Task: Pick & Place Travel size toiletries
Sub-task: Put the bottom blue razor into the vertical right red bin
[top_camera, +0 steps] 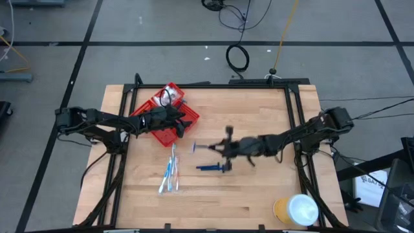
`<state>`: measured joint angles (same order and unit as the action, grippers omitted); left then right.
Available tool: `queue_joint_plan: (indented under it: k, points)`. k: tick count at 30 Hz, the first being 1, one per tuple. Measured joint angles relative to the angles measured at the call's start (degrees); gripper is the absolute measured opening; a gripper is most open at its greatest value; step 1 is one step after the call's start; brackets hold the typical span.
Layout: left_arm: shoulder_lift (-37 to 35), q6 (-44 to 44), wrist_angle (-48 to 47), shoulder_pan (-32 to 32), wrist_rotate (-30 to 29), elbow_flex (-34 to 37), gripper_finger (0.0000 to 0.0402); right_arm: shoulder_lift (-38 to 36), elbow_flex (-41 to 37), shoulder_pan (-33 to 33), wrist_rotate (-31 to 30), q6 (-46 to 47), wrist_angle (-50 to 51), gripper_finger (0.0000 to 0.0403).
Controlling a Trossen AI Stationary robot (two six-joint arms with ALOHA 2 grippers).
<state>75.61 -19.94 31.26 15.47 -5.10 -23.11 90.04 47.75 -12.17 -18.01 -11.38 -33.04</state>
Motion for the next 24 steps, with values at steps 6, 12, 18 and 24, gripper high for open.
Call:
queue_joint_plan:
  k: [6,12,18,24]
  points:
    - [1.71,8.16,11.38,-4.53,6.79,0.01,0.0289,-2.77,-16.06,5.23,0.11,1.61,-37.67,0.0019]
    - [7.92,14.52,30.6,-11.23,6.64,-0.13,0.029,-2.62,-19.81,7.01,4.76,5.63,-42.86,0.0019]
    - [12.55,15.31,35.76,-14.52,6.56,-6.6,0.0289,-2.23,-19.74,6.43,5.01,5.99,-41.72,0.0019]
    - [16.96,18.46,32.52,-16.32,6.56,-14.27,0.0289,-2.25,-19.68,6.45,7.63,6.58,-41.21,0.0019]
